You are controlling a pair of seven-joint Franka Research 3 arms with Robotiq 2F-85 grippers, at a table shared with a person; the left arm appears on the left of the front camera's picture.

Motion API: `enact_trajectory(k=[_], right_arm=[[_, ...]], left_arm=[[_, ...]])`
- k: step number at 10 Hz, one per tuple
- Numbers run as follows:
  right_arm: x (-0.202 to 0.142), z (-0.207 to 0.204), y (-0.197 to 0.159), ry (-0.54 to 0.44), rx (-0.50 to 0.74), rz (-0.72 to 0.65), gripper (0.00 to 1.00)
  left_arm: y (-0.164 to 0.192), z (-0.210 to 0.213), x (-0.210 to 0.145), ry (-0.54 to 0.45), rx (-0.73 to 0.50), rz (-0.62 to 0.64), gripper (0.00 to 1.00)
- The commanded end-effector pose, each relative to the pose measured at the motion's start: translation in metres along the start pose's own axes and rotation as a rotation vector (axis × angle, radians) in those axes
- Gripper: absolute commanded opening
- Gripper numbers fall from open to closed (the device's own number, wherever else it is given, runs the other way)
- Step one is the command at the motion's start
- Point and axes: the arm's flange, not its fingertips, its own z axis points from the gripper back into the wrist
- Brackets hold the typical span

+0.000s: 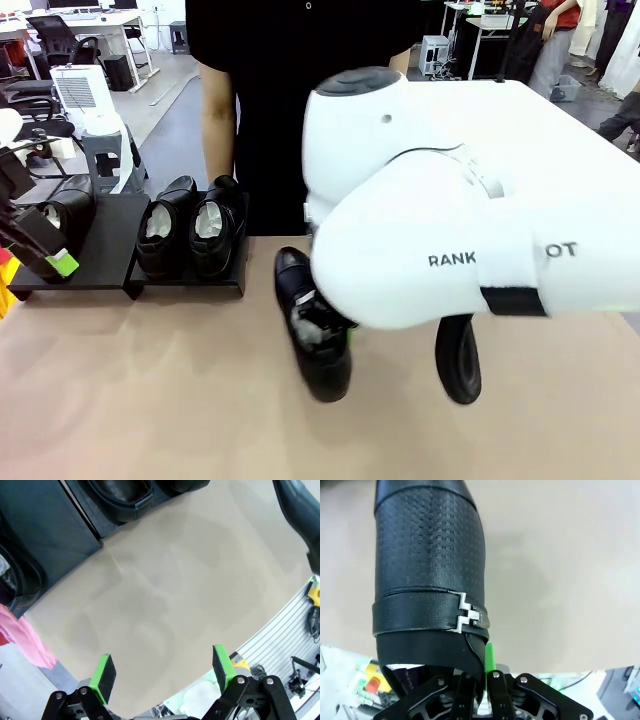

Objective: Organize the shoes by placing them on the stand.
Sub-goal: Pick up one Shoe and place it in the middle of the table.

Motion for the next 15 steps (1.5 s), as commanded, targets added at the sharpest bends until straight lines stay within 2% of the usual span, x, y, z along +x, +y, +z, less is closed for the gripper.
enact_trajectory(k=[1,2,5,6,7,8,9,10,12,13,15], right_arm=[[0.008,-0.018,0.047,0.072,-0.002,-0.017,0.0],[0.007,-0.029,0.069,0.127,0.01,-0.001,0.0],[0.006,-0.047,0.124,0.135,0.063,-0.013,0.0],[0.008,-0.043,0.127,0.125,0.047,-0.046,0.0],[-0.003,-0.059,0.102,0.17,0.048,0.028,0.0],[-0.003,-0.059,0.102,0.17,0.048,0.028,0.0],[0.001,-0.061,0.118,0.177,0.061,0.009,0.0],[0.007,-0.069,0.113,0.223,0.146,-0.116,0.0],[0.01,-0.083,0.13,0.178,0.246,-0.231,0.0],[0.014,-0.085,0.138,0.135,0.24,-0.227,0.0],[0.023,-0.093,0.144,0.12,0.219,-0.18,0.0]], left_arm=[[0.0,-0.001,0.0,-0.019,-0.006,0.004,1.0],[0.0,-0.001,0.0,-0.019,-0.006,0.004,1.0],[0.0,-0.001,0.0,-0.019,-0.006,0.004,1.0],[0.0,-0.001,0.0,-0.019,-0.006,0.004,1.0],[0.0,-0.001,0.0,-0.019,-0.006,0.004,1.0],[0.0,-0.001,0.0,-0.019,-0.006,0.004,1.0],[0.0,-0.001,0.0,-0.019,-0.006,0.004,1.0],[0.0,-0.001,0.0,-0.019,-0.006,0.004,1.0],[0.0,-0.001,0.0,-0.019,-0.006,0.004,1.0],[0.0,-0.001,0.0,-0.019,-0.006,0.004,1.0],[0.0,-0.001,0.0,-0.019,-0.006,0.004,1.0]])
